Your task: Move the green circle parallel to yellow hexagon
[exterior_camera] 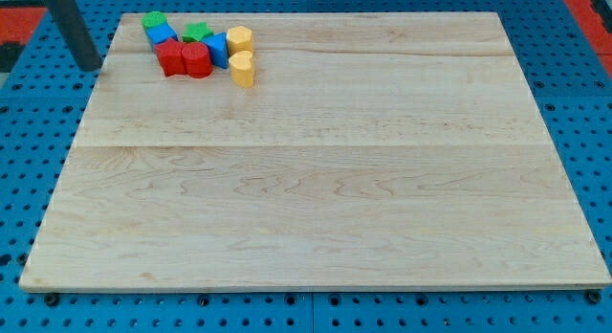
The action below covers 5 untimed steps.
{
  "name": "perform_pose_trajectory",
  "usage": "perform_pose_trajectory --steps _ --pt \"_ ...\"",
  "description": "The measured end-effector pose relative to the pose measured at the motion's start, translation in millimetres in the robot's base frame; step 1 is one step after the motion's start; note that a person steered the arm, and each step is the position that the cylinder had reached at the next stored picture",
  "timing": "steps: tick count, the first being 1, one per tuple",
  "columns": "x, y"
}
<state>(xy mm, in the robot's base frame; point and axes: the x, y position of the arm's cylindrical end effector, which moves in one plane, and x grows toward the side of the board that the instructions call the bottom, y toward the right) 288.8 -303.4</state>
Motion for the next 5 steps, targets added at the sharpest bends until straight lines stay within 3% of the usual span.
perform_pose_trajectory --steps 1,3,5 --pt "-54 27" --pt "-64 129" --pt "-97 92"
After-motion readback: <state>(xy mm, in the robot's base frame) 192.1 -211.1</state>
